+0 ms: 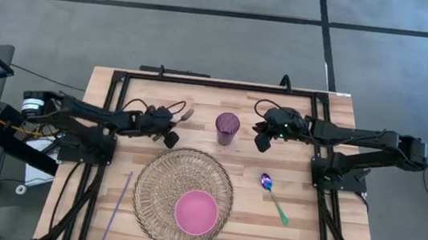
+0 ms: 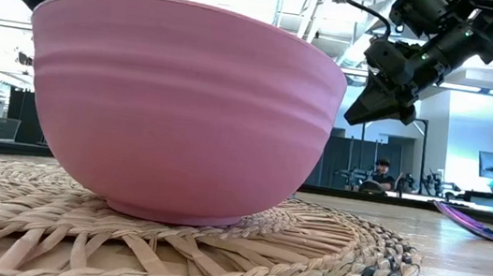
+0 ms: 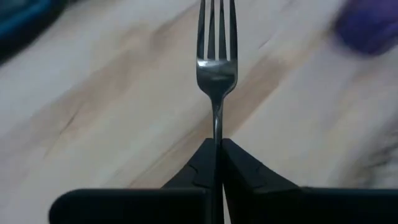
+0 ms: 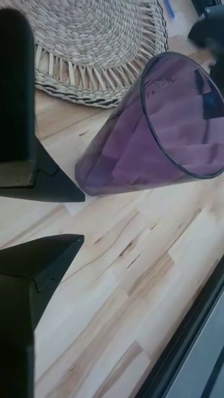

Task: Pick & Place Utensil
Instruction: Put the black fork into the pink bowl

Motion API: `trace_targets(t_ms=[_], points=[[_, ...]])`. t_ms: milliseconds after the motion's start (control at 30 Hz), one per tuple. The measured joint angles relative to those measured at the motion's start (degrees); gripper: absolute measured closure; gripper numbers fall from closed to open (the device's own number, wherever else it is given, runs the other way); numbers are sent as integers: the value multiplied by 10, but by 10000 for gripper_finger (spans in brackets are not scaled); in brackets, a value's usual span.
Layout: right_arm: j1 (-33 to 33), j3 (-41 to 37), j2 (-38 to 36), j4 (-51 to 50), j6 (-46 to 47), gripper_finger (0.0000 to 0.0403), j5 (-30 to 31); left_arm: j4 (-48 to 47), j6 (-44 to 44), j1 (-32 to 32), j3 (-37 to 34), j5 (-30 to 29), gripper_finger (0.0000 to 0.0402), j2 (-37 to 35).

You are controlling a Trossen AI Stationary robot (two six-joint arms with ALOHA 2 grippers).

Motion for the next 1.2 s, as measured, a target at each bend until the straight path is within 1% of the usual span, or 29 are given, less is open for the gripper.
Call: trace_targets(t_ms=[133, 267, 433, 500, 600, 700, 733, 800, 900, 967, 1067, 1133, 1200], points=[[0, 0, 0, 0, 0, 316, 0, 3, 0, -46, 10, -1, 391, -59], [0, 0, 0, 0, 0, 316, 0, 9, 1, -109, 15, -3, 391, -111], [2, 0, 0, 3, 0, 316, 0, 102, 31, -213, 16, 9, 392, -144], [3, 0, 0, 3, 0, 316, 0, 139, 32, -256, 17, 9, 392, -140], [3, 0, 0, 5, 0, 316, 0, 208, 32, -314, 17, 2, 392, -114], [3, 0, 0, 16, 0, 316, 0, 287, 32, -359, 17, -29, 392, -72], [3, 0, 0, 20, 1, 316, 0, 303, 32, -372, 19, -42, 392, -57], [4, 0, 0, 23, 1, 316, 0, 303, 32, -396, 41, -68, 392, -25], [11, 0, 0, 23, 0, 316, 1, 282, 49, -434, 97, -94, 392, 20], [20, 0, 0, 24, 2, 316, 1, 233, 72, -456, 146, -112, 392, 44], [40, 0, 0, 24, 2, 316, 1, 88, 67, -478, 243, -155, 392, 73], [56, 0, 0, 24, 2, 316, 1, -23, 24, -482, 310, -169, 392, 91], [73, 0, 0, 24, 2, 316, 1, -127, -41, -481, 370, -162, 392, 112]])
